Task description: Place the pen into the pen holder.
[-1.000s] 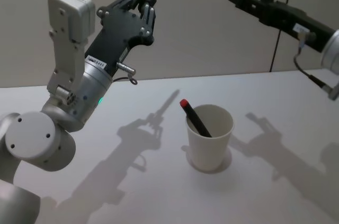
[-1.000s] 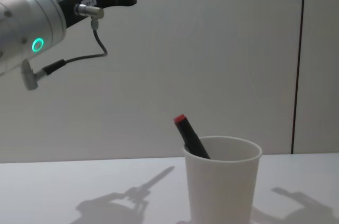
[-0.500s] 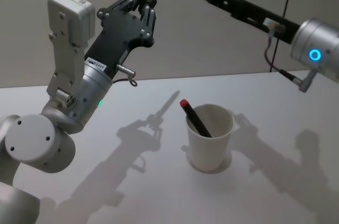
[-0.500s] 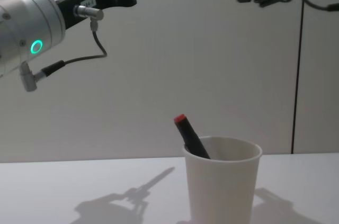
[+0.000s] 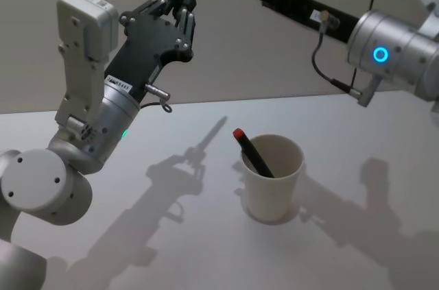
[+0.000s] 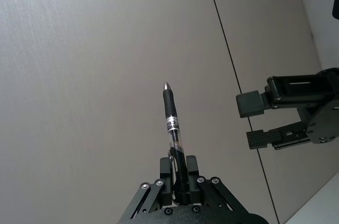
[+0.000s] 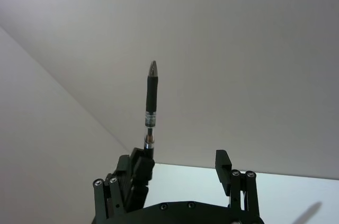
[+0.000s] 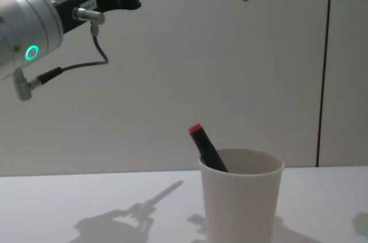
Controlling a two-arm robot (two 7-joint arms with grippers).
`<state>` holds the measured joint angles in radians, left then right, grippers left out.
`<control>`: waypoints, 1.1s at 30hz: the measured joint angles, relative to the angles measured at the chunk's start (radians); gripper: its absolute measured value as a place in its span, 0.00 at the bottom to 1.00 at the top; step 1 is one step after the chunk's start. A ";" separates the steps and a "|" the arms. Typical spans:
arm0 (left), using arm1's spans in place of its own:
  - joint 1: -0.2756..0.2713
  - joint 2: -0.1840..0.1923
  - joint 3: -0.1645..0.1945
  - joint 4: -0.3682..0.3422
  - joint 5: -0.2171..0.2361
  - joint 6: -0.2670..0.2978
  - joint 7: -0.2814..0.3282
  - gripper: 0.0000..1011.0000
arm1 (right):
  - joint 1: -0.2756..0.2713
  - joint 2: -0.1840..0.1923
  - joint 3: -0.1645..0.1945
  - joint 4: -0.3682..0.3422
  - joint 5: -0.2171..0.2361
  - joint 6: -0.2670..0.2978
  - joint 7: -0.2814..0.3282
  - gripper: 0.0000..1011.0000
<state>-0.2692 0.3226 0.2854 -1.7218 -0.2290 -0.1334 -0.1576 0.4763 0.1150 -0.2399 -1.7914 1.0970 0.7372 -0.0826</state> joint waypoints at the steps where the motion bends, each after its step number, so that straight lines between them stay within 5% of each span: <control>1: 0.000 0.000 0.000 0.000 0.000 0.000 0.000 0.17 | 0.000 0.000 0.000 0.000 0.000 0.000 0.000 0.99; 8: 0.008 0.007 -0.006 -0.007 -0.004 0.000 -0.001 0.17 | 0.042 -0.021 -0.004 0.044 0.033 -0.008 -0.009 0.99; 33: 0.052 0.030 -0.019 -0.038 -0.052 -0.047 -0.038 0.17 | 0.127 -0.073 -0.049 0.159 0.045 -0.058 0.021 0.99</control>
<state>-0.2174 0.3525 0.2666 -1.7602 -0.2807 -0.1801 -0.1957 0.6037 0.0420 -0.2889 -1.6328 1.1424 0.6796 -0.0616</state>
